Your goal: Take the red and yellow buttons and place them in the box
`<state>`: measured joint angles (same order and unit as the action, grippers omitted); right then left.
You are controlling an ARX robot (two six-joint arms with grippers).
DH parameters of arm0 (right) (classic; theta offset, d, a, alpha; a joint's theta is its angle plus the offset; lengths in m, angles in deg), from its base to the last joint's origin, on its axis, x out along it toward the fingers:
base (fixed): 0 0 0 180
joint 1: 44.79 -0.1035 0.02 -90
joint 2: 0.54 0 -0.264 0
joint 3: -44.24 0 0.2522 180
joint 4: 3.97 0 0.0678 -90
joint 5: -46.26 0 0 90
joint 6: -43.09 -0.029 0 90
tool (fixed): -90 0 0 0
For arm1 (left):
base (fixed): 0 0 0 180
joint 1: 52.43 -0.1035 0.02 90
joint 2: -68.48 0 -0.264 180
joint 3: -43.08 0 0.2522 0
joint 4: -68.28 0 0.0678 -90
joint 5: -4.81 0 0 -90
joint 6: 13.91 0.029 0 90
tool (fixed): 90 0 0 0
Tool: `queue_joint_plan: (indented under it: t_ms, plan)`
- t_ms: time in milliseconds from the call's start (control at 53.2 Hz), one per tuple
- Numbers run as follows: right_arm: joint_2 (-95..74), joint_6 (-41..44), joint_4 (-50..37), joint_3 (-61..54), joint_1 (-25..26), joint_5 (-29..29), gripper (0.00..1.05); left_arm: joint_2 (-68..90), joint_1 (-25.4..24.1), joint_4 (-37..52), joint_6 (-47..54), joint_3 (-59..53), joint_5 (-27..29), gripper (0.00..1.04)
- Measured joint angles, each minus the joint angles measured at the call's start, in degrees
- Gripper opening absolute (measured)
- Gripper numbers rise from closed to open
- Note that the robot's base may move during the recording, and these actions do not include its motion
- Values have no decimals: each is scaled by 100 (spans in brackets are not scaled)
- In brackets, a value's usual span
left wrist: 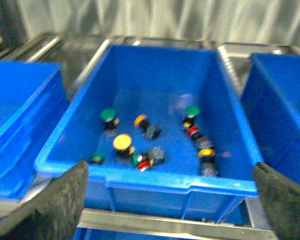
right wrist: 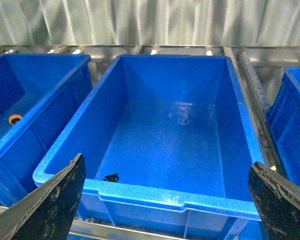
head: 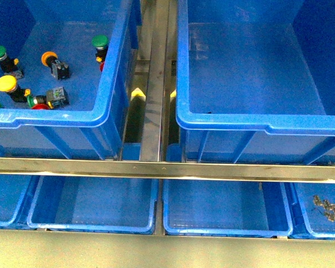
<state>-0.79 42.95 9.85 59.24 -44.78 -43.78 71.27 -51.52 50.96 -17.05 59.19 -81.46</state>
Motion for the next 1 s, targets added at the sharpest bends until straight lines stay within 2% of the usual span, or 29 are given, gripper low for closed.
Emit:
queue_joint_plan:
  t_ms: [19, 38, 94, 113, 188, 301, 508, 602, 790, 997]
  plan:
    - [0, 0, 0, 0, 0, -2, 98, 361, 184, -730, -426, 297, 560, 97]
    - [0, 0, 0, 0, 0, 0, 98, 466, 205, -868, -426, 369, 560, 97]
    - [4, 0, 0, 0, 0, 0, 98, 1797, 221, -1967, -1578, 1141, 1547, 97]
    - [4, 0, 0, 0, 0, -2, 98, 2356, 101, -1974, -1926, 1419, 1606, 97]
    - [2, 0, 0, 0, 0, -7, 98, 3364, -251, -1493, -2337, 1998, 1512, 97]
    - [4, 0, 0, 0, 0, 2, 98, 4693, -769, -455, -2371, 2778, 1075, 97]
    - [2, 0, 0, 0, 0, 0, 98, 7329, -929, 710, -2306, 3893, 667, 97]
    - [2, 0, 0, 0, 0, 2, 98, 8612, -907, 732, -2356, 4594, 481, 97]
    - [2, 0, 0, 0, 0, 0, 98, 10111, -857, 857, -2288, 5696, 234, 97]
    - [2, 0, 0, 0, 0, 0, 98, 11473, -898, 599, -2267, 6898, 74, 97]
